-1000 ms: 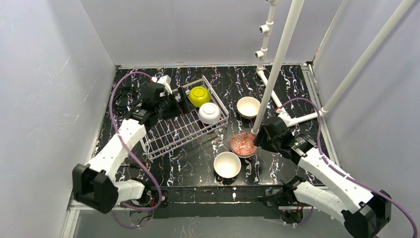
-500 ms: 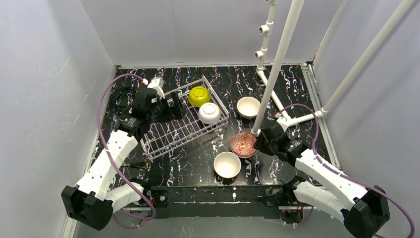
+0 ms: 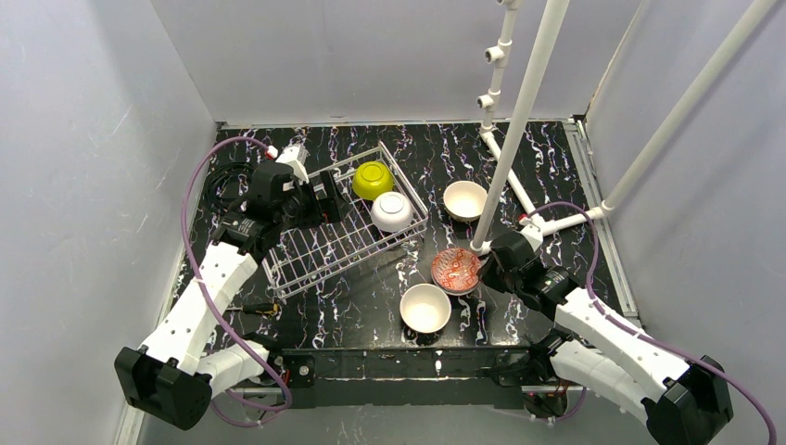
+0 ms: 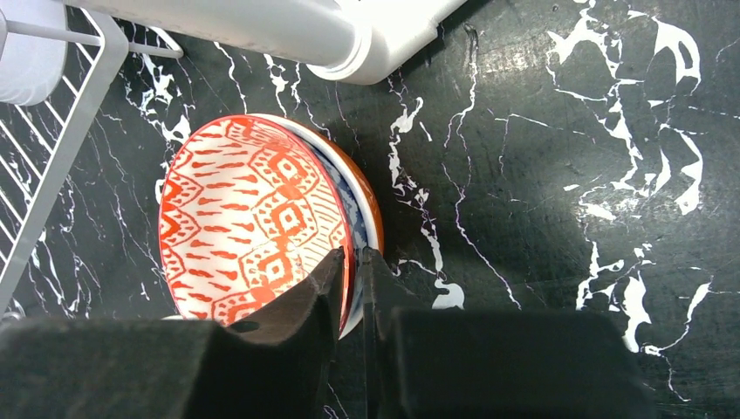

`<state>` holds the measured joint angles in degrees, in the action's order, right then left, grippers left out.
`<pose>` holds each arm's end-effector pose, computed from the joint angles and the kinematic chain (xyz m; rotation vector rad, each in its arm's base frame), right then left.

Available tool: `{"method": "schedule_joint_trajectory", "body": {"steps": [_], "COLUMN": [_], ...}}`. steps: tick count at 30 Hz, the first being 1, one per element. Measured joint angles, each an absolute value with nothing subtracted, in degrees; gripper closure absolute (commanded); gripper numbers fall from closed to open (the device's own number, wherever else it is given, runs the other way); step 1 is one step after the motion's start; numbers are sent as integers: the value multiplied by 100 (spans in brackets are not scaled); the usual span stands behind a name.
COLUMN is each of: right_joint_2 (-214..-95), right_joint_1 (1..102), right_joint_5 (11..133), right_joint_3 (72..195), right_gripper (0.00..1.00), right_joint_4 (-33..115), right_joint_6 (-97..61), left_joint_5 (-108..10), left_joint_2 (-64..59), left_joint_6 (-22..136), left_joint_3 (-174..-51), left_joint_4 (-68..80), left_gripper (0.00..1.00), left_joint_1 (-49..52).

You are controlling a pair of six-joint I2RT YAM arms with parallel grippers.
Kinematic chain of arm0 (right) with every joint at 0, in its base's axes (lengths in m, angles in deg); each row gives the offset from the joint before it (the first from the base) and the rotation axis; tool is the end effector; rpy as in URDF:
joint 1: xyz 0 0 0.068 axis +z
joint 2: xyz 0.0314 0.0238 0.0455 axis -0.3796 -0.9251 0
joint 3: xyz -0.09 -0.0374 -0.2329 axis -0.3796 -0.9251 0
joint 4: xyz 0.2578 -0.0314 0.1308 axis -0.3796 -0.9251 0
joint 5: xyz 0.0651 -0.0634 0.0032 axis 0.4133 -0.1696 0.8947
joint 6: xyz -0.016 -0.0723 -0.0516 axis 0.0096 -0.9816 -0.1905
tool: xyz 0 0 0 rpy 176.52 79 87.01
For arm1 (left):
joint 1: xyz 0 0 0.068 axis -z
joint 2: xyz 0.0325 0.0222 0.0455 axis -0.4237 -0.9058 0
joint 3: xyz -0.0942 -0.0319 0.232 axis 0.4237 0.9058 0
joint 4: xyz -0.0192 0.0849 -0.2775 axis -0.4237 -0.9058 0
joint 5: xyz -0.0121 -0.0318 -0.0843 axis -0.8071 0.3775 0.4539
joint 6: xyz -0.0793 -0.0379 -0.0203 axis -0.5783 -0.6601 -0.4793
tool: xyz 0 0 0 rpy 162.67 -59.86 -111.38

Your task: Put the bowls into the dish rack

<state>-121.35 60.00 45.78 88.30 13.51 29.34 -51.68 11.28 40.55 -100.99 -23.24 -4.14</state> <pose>0.2079 0.1275 0.1585 0.4969 2.3034 0.4091 0.2936 -0.1210 0.3105 -0.0686 2.1159 -0.6253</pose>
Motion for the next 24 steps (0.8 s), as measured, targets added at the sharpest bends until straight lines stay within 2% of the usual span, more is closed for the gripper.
{"method": "schedule_joint_trajectory", "body": {"steps": [3, 7, 11, 18, 24], "right_joint_2": [-12135, -12133, -12079, -11795, -11602], "right_joint_1": [6000, 6000, 6000, 6000, 6000], "right_joint_5": [4564, 4536, 4490, 4379, 4390], "right_joint_3": [8830, 8832, 8862, 9286, 9689], "right_gripper": [85, 99, 99, 99, 99], "right_joint_4": [1349, 1316, 1091, 636, 422], "right_joint_6": [3011, 3061, 3089, 3098, 3100], "left_joint_5": [-5113, -5045, -4822, -4147, -4029], "left_joint_2": [1128, 1128, 1130, 1106, 909], "left_joint_6": [4055, 4057, 4085, 4118, 4370], "left_joint_3": [-10156, -10173, -10173, -10171, -10171], "left_joint_4": [-2317, -2311, -2162, -1653, -1200], "left_gripper": [4, 6, 10, 10, 7], "left_joint_1": [-420, -423, -423, -340, 565]}}
